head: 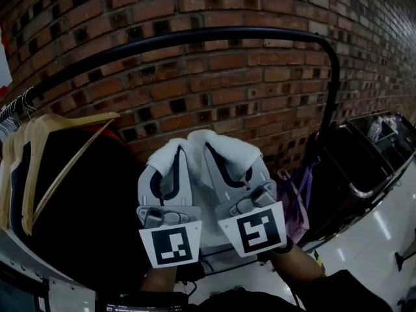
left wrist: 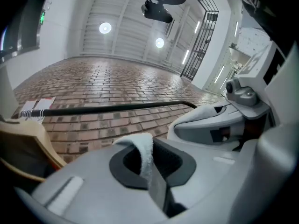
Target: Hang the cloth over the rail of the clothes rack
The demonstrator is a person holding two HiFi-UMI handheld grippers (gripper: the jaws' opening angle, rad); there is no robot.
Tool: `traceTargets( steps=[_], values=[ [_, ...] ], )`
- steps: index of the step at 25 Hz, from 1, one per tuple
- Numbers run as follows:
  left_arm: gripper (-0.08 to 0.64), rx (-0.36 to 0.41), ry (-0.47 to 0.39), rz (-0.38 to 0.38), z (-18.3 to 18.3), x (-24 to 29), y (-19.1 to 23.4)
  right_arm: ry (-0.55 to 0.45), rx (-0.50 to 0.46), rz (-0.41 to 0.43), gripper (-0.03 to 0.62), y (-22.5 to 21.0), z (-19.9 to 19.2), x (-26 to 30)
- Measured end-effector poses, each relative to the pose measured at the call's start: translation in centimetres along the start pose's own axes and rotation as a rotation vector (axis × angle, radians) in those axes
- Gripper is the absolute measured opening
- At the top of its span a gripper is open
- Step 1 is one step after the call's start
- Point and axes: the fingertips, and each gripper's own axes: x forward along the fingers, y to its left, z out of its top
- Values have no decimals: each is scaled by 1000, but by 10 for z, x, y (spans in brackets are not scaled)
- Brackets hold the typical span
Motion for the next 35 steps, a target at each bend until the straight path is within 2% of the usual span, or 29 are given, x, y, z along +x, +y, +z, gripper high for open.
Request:
traceTargets(
  steps=[3, 6, 12, 18, 20, 22, 25, 29, 35],
  values=[
    [15, 49, -42, 4, 20, 14, 14, -59, -61, -1, 11, -14, 26, 9],
    [15, 133, -96, 2, 49, 28, 29, -108, -136, 8, 11, -27, 56, 19],
    [15, 352, -241, 13, 124, 49, 66, -241, -354, 24, 11, -53, 130, 39],
    [15, 604, -398, 77, 218, 63, 102, -345, -553, 16, 11, -80, 200, 63],
    [15, 631, -391, 107, 237, 76, 118, -355, -610, 12, 11, -89, 218, 77],
    [15, 671, -348, 130, 248, 93, 134, -351, -682, 11, 11, -96, 233, 93],
    [15, 785, -299, 151, 262, 120, 153, -315, -759, 23, 11, -108, 247, 119],
    [15, 937, -278, 153, 274, 155, 170, -235, -827, 71, 11, -124, 257, 156],
    [15, 991, -161, 181, 249, 196, 197, -103, -865, 108, 11, -146, 240, 201]
  ],
)
